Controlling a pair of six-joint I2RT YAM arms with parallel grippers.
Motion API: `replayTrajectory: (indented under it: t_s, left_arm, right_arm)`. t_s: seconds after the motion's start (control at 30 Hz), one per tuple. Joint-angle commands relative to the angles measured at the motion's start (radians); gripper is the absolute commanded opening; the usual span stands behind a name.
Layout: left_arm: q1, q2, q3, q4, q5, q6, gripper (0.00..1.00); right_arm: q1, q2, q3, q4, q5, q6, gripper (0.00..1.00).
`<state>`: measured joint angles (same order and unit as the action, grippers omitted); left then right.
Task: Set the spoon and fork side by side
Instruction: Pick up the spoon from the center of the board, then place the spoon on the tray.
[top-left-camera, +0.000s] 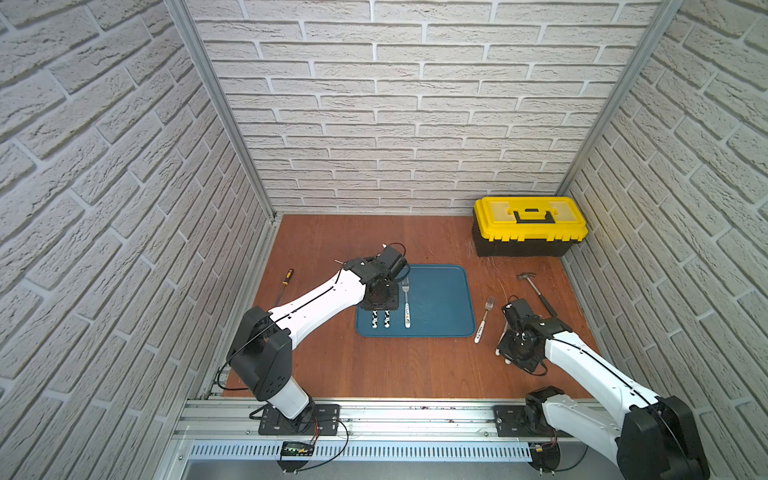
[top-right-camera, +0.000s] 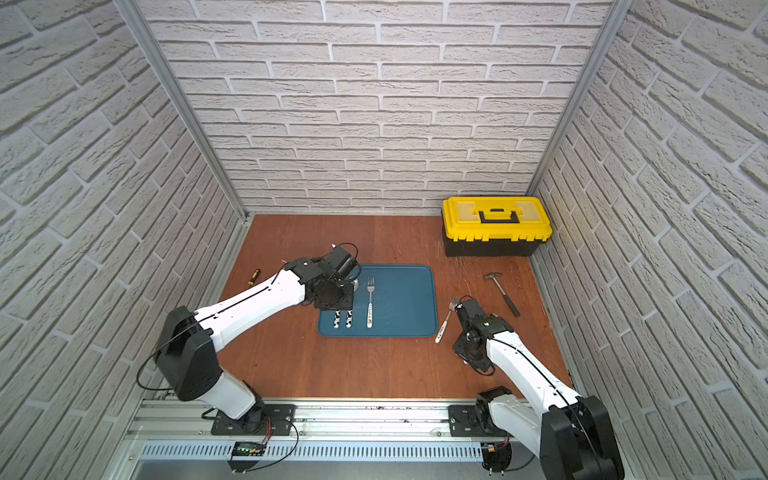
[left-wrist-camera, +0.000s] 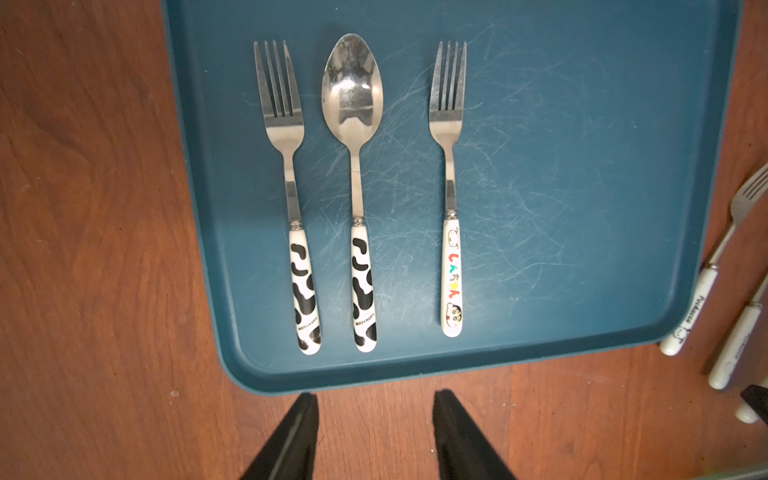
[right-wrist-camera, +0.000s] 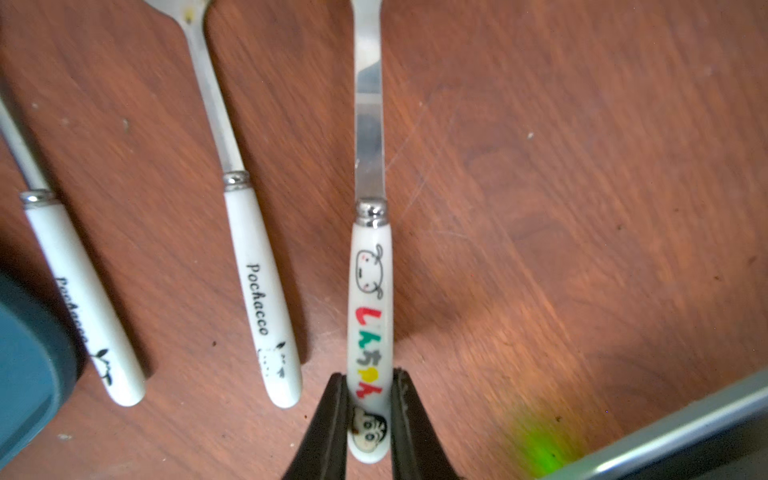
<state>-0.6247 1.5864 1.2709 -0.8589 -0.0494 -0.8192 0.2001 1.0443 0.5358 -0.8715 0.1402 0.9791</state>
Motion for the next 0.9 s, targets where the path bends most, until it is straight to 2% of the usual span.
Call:
replayTrajectory:
  t_s: [0.0,0.17,0.3,0.53,0.87]
  left_arm:
    - [0.005,-0.005,-0.005,0.013,-0.001,0.015,0.50]
    - [0.005,-0.002,0.006,0.011,0.001,0.021,0.50]
    - [0.023,-0.003,0.019,0.001,0.003,0.031,0.50]
    - [0.114,-0.061,0.007,-0.011,0.020,0.052,0.50]
    - [0.194,-0.145,-0.017,-0.045,0.016,0.072,0.50]
  right_arm:
    - [-0.002,-0.017,0.036,-0.056,0.050,-0.023,0.07]
    - [0.012,-0.050,0.082,-0.083,0.062,-0.038,0.06]
    - [0.064,-0.021,0.156,-0.080,0.069,-0.068,0.06]
    - [0.255,0.189,0.346,-0.010,0.080,-0.089,0.05]
    - [0.422,0.518,0.576,0.146,-0.039,-0.094,0.05]
